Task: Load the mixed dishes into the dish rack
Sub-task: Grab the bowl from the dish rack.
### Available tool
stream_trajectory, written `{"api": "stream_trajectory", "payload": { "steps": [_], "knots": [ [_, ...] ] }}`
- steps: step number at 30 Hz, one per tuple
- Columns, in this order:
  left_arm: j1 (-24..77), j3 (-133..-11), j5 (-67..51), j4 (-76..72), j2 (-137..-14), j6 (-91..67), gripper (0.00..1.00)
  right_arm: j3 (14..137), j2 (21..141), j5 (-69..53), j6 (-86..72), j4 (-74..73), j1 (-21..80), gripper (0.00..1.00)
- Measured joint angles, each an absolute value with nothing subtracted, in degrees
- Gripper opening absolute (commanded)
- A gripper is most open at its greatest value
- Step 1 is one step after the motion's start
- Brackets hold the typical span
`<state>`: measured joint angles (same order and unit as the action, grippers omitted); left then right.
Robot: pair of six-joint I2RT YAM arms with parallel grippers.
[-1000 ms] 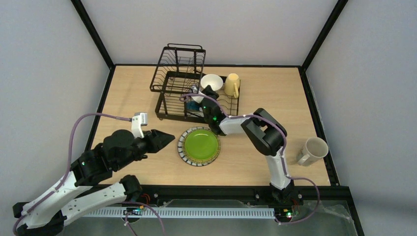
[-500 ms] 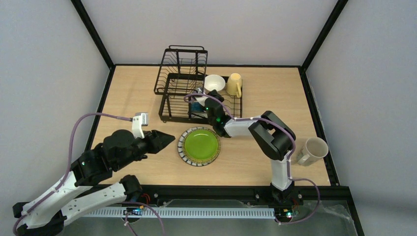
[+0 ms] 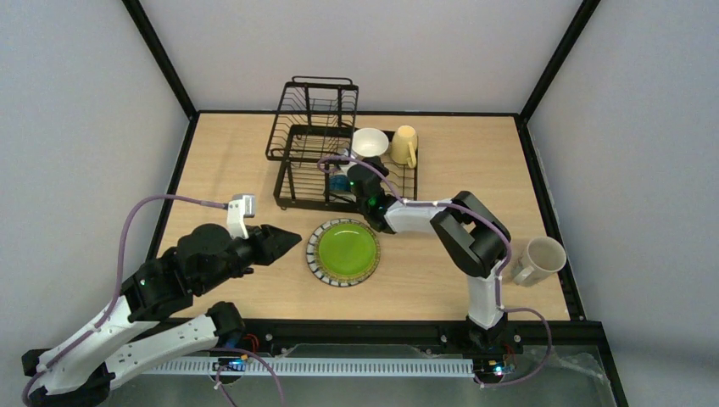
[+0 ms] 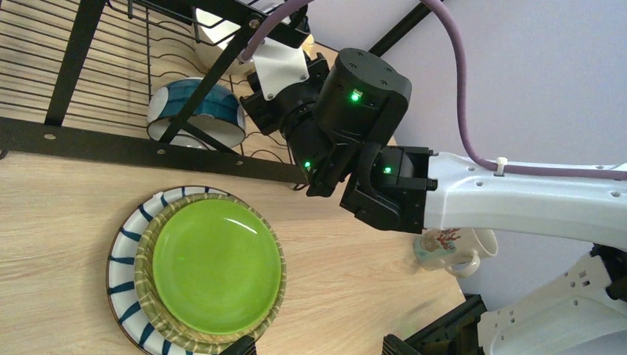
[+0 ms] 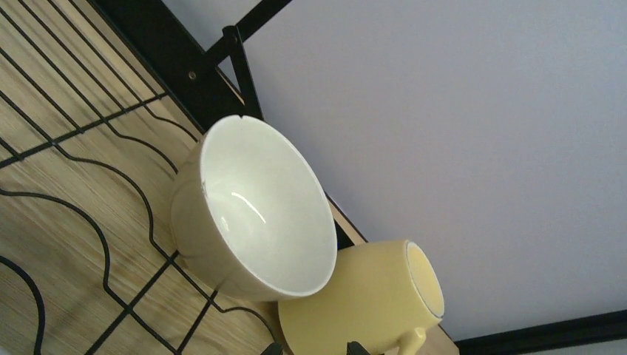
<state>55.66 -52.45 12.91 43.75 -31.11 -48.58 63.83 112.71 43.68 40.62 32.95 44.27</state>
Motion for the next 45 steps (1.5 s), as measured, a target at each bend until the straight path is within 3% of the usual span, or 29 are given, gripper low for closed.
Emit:
{"api": "stream_trajectory", "payload": {
  "steps": [20,45],
  "knots": [
    [55.7,-52.4,12.9,43.7,-30.0,-48.4,0.99,69.9,110.3,52.0,28.7,7.4,44.4,0.49],
    [55.7,-52.4,12.8,43.7,-30.0,-47.5,0.99,69.6,98.7,52.1,12.5,-15.2,43.5,0.5]
  ]
}}
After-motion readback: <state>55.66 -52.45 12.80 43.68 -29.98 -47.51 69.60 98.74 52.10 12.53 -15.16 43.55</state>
